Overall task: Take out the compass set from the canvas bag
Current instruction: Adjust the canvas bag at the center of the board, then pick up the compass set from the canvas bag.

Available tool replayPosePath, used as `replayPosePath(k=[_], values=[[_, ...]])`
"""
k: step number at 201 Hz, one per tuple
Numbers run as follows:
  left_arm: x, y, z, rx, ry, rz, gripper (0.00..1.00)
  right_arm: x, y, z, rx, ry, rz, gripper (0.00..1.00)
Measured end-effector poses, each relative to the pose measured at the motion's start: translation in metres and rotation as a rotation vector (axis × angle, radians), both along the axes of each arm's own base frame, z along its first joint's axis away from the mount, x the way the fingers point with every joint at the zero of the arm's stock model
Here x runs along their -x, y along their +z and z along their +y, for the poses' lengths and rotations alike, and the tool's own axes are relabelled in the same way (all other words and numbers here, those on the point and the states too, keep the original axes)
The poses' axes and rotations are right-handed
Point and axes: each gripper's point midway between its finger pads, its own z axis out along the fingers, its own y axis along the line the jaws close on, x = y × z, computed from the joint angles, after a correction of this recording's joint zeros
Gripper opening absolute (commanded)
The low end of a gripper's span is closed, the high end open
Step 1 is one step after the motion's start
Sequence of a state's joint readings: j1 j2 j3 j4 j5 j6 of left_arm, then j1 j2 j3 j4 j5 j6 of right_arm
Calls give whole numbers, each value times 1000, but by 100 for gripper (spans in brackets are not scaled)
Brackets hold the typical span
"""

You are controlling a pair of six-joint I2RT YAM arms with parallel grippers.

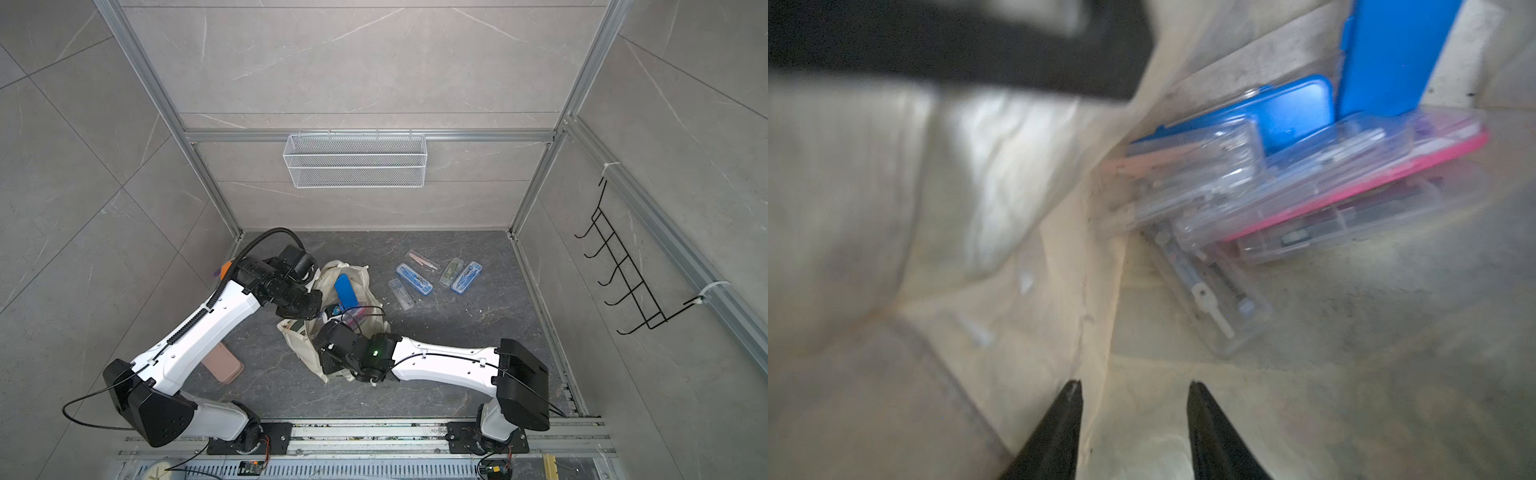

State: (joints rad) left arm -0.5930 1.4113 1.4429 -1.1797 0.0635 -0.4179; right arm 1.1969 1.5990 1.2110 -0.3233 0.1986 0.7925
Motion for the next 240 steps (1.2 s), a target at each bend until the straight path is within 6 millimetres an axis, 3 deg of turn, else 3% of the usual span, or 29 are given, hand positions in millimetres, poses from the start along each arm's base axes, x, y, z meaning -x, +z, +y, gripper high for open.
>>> replayPosePath(k=[30,53,115,197,240], values=[[13,-5,5,19,-5,5,0,-30,-3,-20,-15,-140,51,56],[18,-3,8,26,-6,-3,0,-41,-5,-16,-42,-198,103,57],[18,-2,7,34,1,-5,0,-61,-50,-11,-87,-354,310,54],[17,-3,5,40,4,-5,0,-73,-64,6,-219,-437,413,54],[19,-4,4,40,0,-2,0,-85,-80,-5,-262,-528,455,43]])
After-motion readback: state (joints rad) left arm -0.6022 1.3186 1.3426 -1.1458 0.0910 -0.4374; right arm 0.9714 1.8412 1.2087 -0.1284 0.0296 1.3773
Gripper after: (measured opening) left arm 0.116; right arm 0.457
